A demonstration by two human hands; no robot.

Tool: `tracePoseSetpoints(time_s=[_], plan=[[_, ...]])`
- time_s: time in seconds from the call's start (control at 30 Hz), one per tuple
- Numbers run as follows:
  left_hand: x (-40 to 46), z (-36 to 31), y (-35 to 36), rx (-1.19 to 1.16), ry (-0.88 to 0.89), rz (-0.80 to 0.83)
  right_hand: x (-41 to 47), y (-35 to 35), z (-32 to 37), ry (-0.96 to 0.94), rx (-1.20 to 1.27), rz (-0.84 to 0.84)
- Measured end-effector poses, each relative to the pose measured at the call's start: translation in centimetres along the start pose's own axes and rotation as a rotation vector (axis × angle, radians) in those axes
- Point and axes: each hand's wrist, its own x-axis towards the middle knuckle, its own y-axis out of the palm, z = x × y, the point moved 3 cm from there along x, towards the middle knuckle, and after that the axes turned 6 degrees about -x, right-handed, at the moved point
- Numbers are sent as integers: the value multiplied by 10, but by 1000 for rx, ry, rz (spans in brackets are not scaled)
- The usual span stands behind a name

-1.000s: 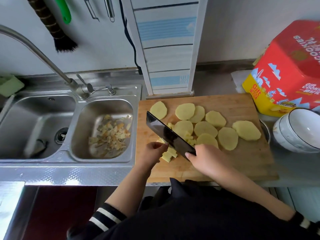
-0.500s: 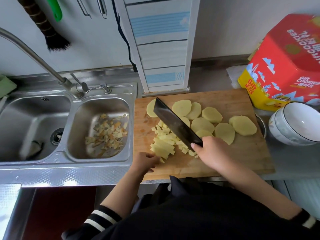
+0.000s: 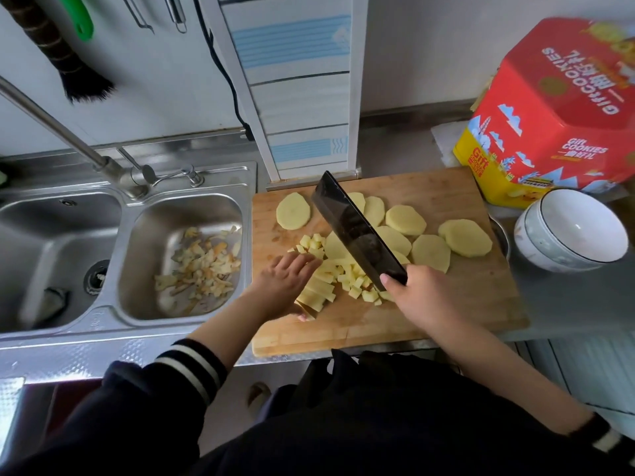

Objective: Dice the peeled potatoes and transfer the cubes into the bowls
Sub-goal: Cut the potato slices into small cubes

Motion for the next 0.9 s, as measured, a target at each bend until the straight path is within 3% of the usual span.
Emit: tracePoseSetpoints(time_s=[0.4,0.9], plan=[[-8,4,8,-64,190,-32,-6,2,-2,8,-5,46],[-14,9,24,-200,43,76,-12,0,-6,-19,0,72]])
